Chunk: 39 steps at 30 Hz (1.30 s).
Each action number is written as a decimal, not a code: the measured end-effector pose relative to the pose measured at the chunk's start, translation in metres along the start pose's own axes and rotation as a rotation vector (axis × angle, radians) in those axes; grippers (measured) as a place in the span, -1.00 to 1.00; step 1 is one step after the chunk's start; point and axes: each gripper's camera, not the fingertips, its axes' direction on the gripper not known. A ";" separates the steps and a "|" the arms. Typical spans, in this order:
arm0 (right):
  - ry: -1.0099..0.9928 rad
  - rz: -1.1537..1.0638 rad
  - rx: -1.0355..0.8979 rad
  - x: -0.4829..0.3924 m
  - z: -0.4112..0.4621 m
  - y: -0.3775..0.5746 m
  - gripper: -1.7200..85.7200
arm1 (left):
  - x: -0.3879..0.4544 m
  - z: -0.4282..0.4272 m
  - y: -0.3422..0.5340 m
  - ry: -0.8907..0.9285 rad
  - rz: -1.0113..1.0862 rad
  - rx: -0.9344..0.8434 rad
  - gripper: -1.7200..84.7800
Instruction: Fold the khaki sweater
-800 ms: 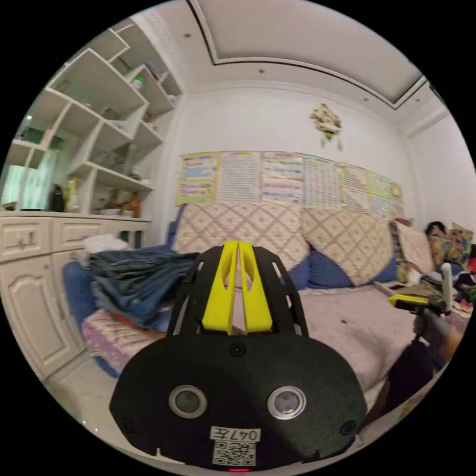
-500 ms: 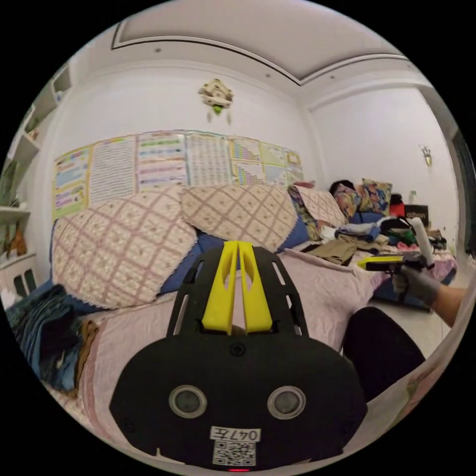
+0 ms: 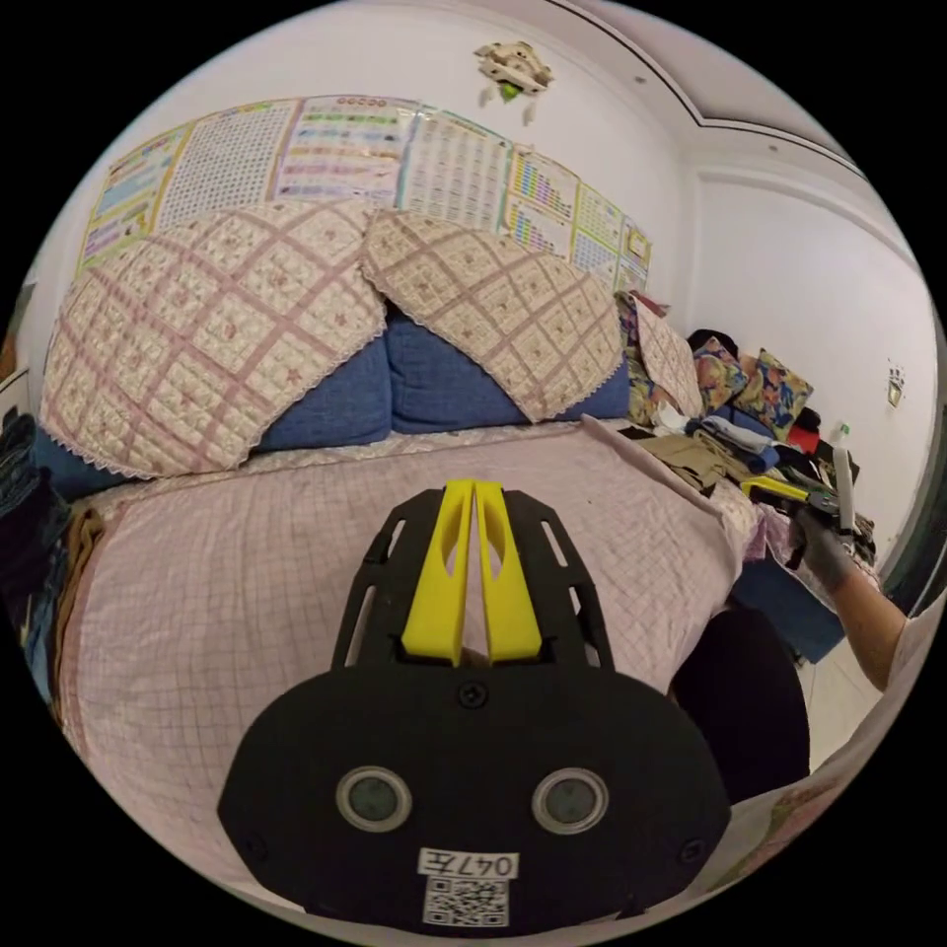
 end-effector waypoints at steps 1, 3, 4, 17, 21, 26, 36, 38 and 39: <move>0.037 -0.008 -0.029 0.013 0.023 -0.011 -0.84 | -0.001 0.009 -0.002 0.005 -0.012 -0.005 -0.98; 0.092 -0.028 -0.071 0.034 0.056 -0.024 -0.83 | -0.005 0.045 -0.008 0.032 -0.063 -0.006 -0.98; 0.118 -0.051 -0.109 0.046 0.078 -0.030 -0.82 | -0.005 0.054 -0.009 0.035 -0.074 -0.007 -0.98; 0.240 -0.522 -0.118 0.067 0.191 -0.045 -0.70 | 0.059 0.243 -0.026 0.072 -0.007 -0.131 -0.98; 0.246 -0.630 -0.098 0.072 0.206 -0.056 -0.70 | 0.077 0.282 -0.022 0.071 0.014 -0.151 -0.98; 0.162 -0.469 -0.029 0.109 0.216 -0.094 -0.75 | 0.088 0.318 -0.015 0.060 0.018 -0.170 -0.98; 0.175 -0.582 -0.043 0.120 0.252 -0.110 -0.71 | 0.093 0.360 0.006 0.060 0.012 -0.185 -0.98; 0.136 -0.631 -0.087 0.124 0.261 -0.117 -0.68 | 0.091 0.364 0.010 0.062 0.013 -0.191 -0.98; 0.110 -0.634 -0.104 0.127 0.263 -0.120 -0.68 | 0.090 0.367 0.013 0.062 0.013 -0.196 -0.98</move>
